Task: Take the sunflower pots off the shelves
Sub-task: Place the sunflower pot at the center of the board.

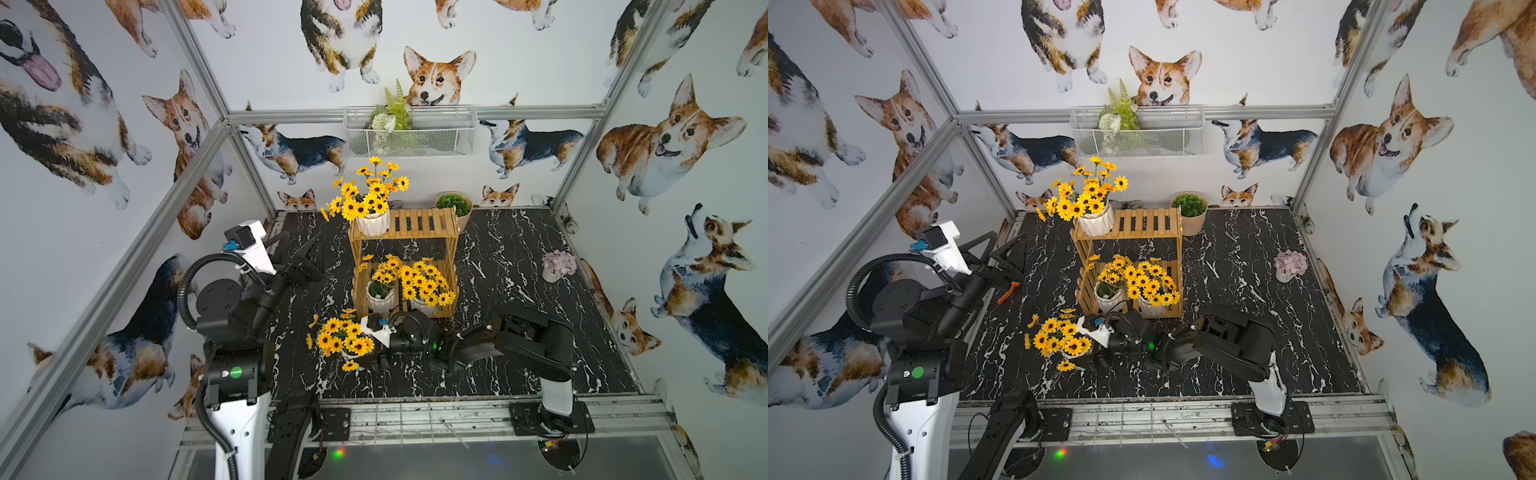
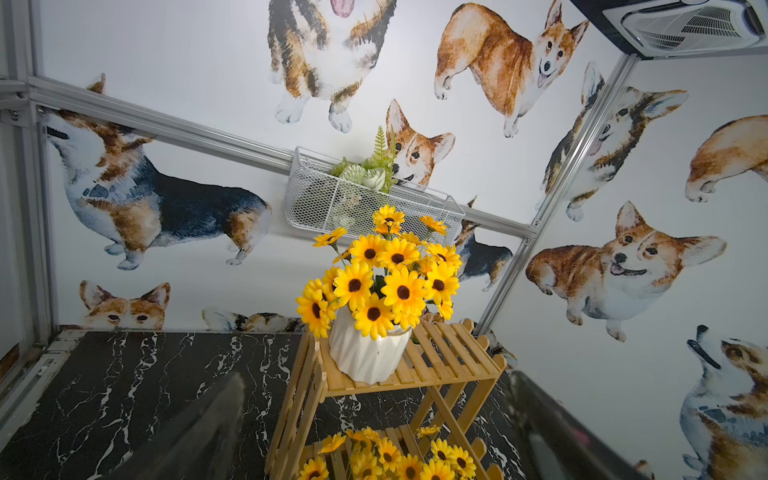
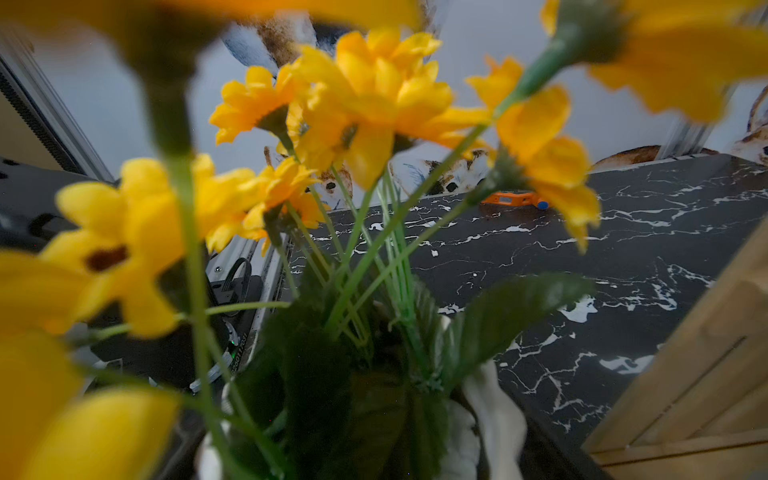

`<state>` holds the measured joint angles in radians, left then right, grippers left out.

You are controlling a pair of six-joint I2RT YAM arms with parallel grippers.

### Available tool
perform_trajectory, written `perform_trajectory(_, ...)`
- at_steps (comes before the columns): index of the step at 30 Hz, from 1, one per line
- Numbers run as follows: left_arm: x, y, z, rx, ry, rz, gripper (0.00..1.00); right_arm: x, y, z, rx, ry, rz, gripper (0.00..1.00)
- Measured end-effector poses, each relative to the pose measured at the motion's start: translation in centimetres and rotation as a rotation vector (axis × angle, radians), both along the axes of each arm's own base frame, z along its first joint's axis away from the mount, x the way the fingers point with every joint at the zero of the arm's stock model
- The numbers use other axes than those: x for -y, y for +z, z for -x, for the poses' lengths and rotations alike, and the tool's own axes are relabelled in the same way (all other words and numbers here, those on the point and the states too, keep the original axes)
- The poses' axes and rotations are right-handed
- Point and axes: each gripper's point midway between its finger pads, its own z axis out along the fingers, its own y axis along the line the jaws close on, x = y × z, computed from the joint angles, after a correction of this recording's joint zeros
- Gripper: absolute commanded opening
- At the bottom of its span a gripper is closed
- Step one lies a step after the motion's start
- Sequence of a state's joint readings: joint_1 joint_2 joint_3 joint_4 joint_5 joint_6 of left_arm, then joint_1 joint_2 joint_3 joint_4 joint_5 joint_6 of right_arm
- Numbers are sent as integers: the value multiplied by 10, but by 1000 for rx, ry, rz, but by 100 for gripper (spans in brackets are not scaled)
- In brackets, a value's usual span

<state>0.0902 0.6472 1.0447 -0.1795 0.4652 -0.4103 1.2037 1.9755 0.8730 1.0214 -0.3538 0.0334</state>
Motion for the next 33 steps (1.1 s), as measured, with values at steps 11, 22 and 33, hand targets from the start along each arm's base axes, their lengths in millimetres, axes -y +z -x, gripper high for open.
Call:
perform_trajectory(11, 0, -1, -2, -6, -1, 1, 100, -19, -13, -5, 5, 13, -17, 0)
perform_trajectory(22, 0, -3, -5, -13, -2, 1, 100, -31, -33, -7, -3, 25, 0, 0)
perform_trajectory(33, 0, -5, -8, -22, -3, 2, 100, -39, -42, -8, -3, 40, -9, 0)
